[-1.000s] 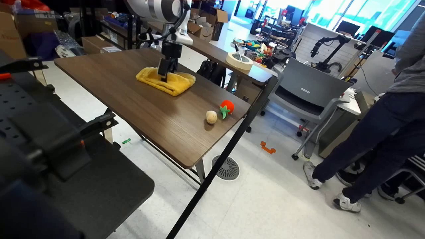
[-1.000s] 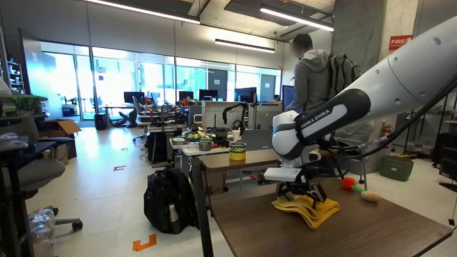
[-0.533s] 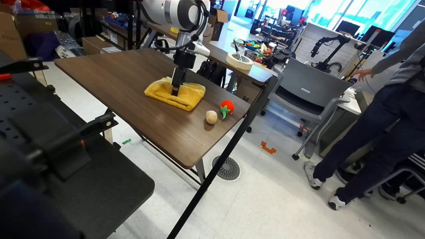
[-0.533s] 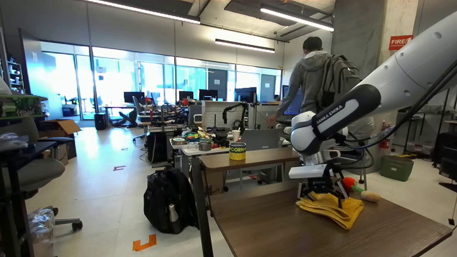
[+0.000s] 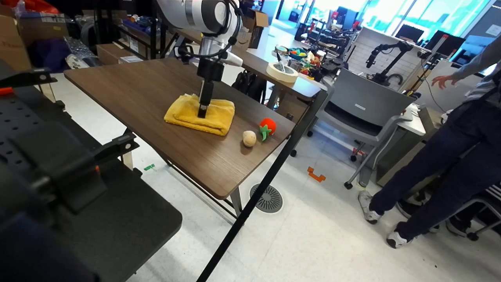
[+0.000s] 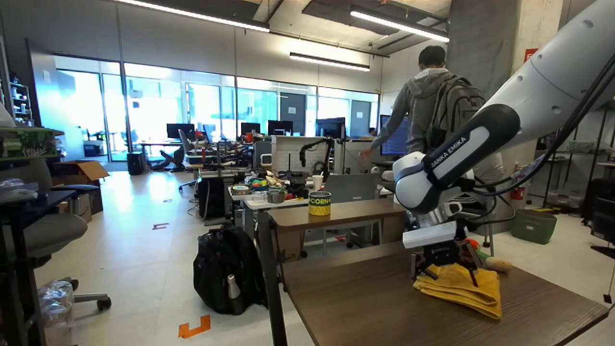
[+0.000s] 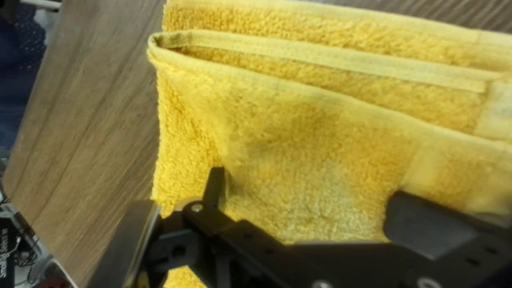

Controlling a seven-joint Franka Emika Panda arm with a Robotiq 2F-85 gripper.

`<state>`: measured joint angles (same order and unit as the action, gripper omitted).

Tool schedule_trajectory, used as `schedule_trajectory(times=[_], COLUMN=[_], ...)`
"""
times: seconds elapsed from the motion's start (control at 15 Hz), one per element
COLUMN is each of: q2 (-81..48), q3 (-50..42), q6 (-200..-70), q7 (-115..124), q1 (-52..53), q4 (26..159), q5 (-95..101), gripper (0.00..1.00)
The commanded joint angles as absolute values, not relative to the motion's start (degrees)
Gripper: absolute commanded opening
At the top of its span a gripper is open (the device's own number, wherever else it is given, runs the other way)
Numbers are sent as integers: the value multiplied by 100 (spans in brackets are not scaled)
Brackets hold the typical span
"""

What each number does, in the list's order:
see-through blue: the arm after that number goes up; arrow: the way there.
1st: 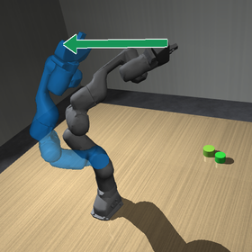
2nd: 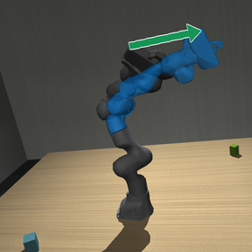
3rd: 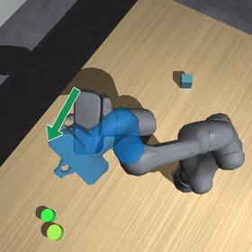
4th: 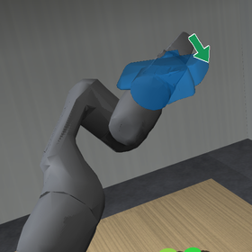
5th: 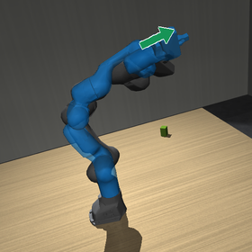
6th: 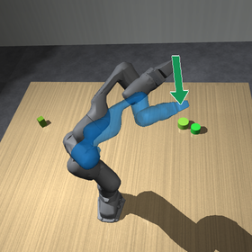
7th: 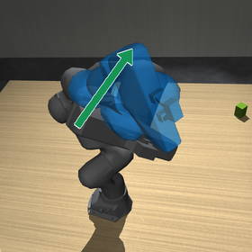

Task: Wipe the table with the towel

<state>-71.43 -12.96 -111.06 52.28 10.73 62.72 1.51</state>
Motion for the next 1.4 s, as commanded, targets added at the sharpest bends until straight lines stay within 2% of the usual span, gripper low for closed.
schedule_trajectory(times=[0.0,0.2,0.53,0.73,1.0,1.33], q2=[-6965,-6803,-6419,-5753,-5303,-5107], q3=[-1395,-1518,-1733,-1381,-602,649], q6=[-11332,-12130,-14185,-15268,-15683,-15043], q7=[4370,3735,2874,1867,518,-1232], q1=[1097,1109,926,444,-407,-1370], q4=[6709,7258,8291,9290,9777,9551], q5=[678,1099,1720,1430,928,227], gripper=[100,100,100,100,100,100])
